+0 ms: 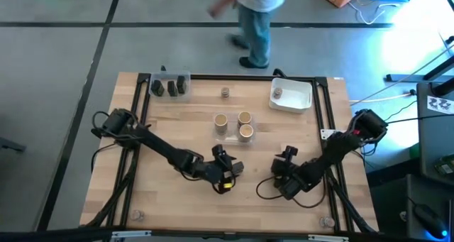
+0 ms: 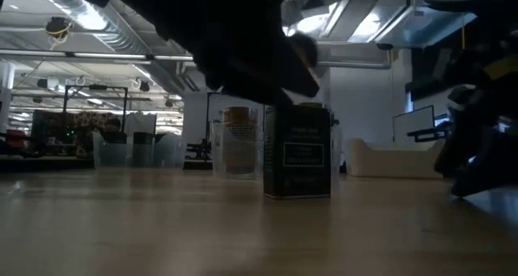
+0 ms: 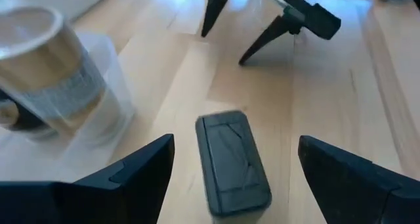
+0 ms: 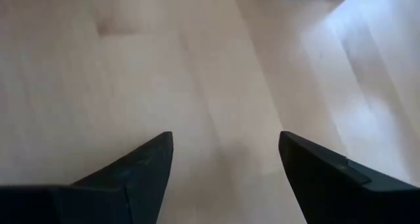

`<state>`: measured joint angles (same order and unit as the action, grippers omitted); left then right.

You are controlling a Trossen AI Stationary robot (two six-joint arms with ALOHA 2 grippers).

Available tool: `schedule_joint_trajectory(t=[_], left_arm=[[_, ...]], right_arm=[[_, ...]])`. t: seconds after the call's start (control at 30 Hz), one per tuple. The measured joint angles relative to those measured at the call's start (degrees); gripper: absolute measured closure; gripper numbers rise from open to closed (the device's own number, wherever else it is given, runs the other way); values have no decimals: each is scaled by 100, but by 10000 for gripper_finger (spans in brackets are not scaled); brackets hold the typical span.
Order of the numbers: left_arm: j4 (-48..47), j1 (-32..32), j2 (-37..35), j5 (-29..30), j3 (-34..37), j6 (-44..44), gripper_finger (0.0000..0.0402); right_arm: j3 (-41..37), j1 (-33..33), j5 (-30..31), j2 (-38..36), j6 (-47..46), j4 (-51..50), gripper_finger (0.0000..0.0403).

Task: Sort spices by type
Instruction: Put the black seasoning can into the top transparent bin

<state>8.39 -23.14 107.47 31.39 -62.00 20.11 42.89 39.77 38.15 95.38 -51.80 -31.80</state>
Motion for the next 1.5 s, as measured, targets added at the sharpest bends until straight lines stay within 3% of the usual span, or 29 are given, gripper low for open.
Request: schedule_joint_trajectory(t=[0.37, 0.7, 0.83, 1.13, 1.5], left_arm=[[-47, 43, 185, -1, 7, 242, 110], [-241, 82, 183, -19, 13, 188, 246], [-308, 90, 181, -19, 7, 192, 280], [-435, 7, -127, 191, 20, 36, 276], [-1421, -209, -1708, 1684, 13, -286, 276]], right_arm=[[0, -6, 675, 19, 111, 540, 123], [0, -4, 945, 45, 111, 710, 123], [0, -4, 1091, 45, 109, 792, 123], [0, -4, 1137, 45, 111, 796, 123], [2, -4, 1194, 45, 111, 844, 123]])
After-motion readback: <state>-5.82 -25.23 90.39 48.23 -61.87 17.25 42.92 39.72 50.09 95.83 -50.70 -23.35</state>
